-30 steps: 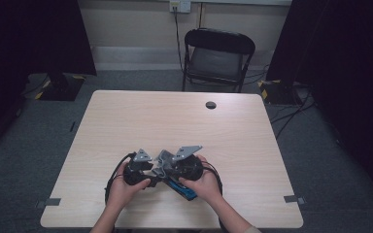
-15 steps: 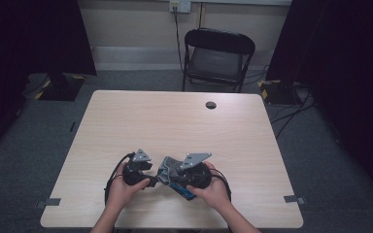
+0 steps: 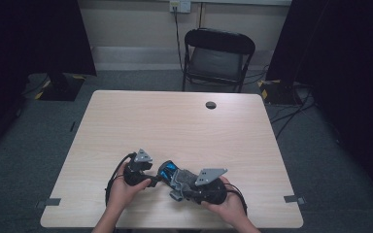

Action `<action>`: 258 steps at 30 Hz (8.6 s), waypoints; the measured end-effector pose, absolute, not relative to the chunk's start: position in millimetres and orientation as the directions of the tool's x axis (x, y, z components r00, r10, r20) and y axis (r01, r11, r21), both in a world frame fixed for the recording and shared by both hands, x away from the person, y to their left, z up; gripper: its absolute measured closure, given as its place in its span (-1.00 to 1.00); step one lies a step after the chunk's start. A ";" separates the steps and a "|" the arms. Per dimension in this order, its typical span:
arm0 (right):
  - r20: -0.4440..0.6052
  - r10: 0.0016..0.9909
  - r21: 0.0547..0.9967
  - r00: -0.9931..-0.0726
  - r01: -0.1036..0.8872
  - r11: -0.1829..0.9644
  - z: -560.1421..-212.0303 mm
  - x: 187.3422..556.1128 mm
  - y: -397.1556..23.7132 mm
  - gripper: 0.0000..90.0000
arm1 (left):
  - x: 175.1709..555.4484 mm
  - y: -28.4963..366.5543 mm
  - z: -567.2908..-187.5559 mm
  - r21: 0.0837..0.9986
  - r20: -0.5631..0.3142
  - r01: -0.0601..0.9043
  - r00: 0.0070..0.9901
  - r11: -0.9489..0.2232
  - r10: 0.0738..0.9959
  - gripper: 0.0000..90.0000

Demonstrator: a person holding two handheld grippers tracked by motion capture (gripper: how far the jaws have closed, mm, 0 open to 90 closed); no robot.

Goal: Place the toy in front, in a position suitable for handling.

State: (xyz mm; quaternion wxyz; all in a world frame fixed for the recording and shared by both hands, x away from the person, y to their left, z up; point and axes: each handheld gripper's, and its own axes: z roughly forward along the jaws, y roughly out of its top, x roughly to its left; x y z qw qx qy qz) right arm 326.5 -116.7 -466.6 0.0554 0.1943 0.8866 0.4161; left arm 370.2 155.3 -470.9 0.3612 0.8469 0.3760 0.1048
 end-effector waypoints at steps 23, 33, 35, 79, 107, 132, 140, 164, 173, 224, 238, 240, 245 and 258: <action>0.092 0.394 0.757 -0.914 0.321 0.569 -476.1 317.1 -140.6 0.67 | 371.8 152.9 -468.7 0.712 -0.115 0.551 0.703 -0.435 0.701 -0.16; 0.078 0.394 0.726 -0.916 0.323 0.607 -479.5 310.3 -152.3 0.67 | 371.7 154.6 -467.4 0.713 -0.094 0.548 0.694 -0.439 0.714 -0.12; 0.075 0.401 0.723 -0.913 0.327 0.608 -478.9 310.1 -154.7 0.67 | 371.1 153.6 -466.9 0.714 -0.093 0.547 0.693 -0.437 0.715 -0.11; 0.058 0.535 0.747 -0.843 0.392 0.537 -485.9 341.2 -172.6 0.68 | 373.6 134.7 -470.0 0.717 -0.123 0.540 0.721 -0.441 0.682 -0.07; 0.070 0.409 0.721 -0.910 0.330 0.609 -481.9 309.9 -144.3 0.68 | 375.3 137.2 -470.4 0.721 -0.115 0.533 0.723 -0.444 0.681 -0.05; 0.058 0.553 0.737 -0.831 0.409 0.538 -481.2 341.8 -168.5 0.68 | 375.6 135.0 -470.5 0.716 -0.122 0.539 0.722 -0.444 0.681 -0.18; 0.051 0.508 0.768 -0.860 0.359 0.531 -463.4 328.8 -160.7 0.68 | 374.6 135.5 -469.8 0.715 -0.122 0.543 0.717 -0.440 0.686 -0.18; 0.085 0.342 0.723 -0.936 0.294 0.625 -480.0 306.0 -55.7 0.68 | 376.4 143.8 -471.1 0.721 -0.143 0.545 0.721 -0.428 0.678 0.15; 0.107 0.360 0.732 -0.927 0.319 0.603 -485.1 319.4 -41.9 0.69 | 378.2 143.2 -472.1 0.719 -0.149 0.546 0.725 -0.429 0.673 0.18; 0.129 0.412 0.732 -0.902 0.367 0.574 -486.4 332.6 -28.1 0.67 | 379.6 143.1 -471.7 0.716 -0.146 0.547 0.725 -0.434 0.674 0.19; 0.137 0.342 0.713 -0.930 0.332 0.617 -474.1 308.8 -55.9 0.68 | 380.6 144.8 -472.7 0.721 -0.162 0.553 0.721 -0.418 0.673 0.19; 0.145 0.339 0.715 -0.930 0.335 0.614 -473.1 303.6 -68.0 0.68 | 380.4 144.5 -472.3 0.719 -0.159 0.552 0.722 -0.423 0.673 0.20; 0.156 0.360 0.703 -0.920 0.359 0.614 -481.1 305.1 -77.4 0.68 | 378.9 142.1 -471.2 0.713 -0.149 0.548 0.727 -0.437 0.670 0.20; 0.120 0.379 0.722 -0.917 0.343 0.601 -484.1 326.1 -51.3 0.69 | 379.0 144.8 -473.0 0.720 -0.160 0.551 0.723 -0.422 0.672 0.21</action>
